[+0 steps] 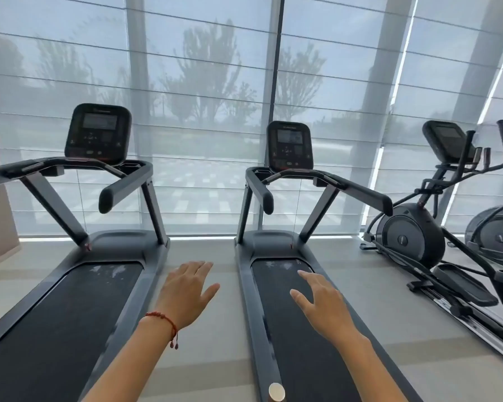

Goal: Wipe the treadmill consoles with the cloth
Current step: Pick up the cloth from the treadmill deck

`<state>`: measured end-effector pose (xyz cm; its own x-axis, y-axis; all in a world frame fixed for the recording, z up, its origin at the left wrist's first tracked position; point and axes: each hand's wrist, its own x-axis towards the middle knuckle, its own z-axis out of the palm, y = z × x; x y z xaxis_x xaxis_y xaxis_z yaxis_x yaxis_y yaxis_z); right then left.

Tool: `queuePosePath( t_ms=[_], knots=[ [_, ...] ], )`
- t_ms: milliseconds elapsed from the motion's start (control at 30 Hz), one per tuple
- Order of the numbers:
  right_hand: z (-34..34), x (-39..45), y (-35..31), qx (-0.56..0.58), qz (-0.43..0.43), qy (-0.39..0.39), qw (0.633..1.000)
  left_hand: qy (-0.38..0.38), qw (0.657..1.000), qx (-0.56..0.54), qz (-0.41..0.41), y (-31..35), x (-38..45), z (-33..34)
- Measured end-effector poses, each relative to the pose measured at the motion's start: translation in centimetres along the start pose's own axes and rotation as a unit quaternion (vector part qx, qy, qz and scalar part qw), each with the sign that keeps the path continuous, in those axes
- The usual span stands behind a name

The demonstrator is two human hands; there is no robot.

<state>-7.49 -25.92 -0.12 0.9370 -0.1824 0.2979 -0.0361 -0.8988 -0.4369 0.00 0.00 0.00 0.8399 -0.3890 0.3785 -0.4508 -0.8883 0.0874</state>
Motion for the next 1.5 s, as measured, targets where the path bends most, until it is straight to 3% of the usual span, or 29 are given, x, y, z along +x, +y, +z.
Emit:
queuePosePath(
  t_ms=[467,733,933,1300,1500],
  knots=[
    [3.8,16.9,10.1,-0.011,0.045,-0.022,0.999,0.034,0.998,-0.055,0.015,1.3,17.8,11.3],
    [8.8,24.1,13.8,-0.012,0.095,-0.018,0.995,0.048,0.993,-0.05,0.095,-0.3,27.6,19.0],
    [12.2,28.5,16.1,0.002,0.178,-0.008,0.984,-0.036,0.986,-0.065,0.148,-1.7,35.4,25.3],
    [14.6,25.8,22.3,0.005,0.357,0.014,0.934,-0.069,0.946,-0.133,0.286,5.6,40.5,34.6],
    [14.9,21.2,26.3,0.002,0.439,0.029,0.898,-0.136,0.922,-0.127,0.339,11.8,39.4,38.0]
  ],
)
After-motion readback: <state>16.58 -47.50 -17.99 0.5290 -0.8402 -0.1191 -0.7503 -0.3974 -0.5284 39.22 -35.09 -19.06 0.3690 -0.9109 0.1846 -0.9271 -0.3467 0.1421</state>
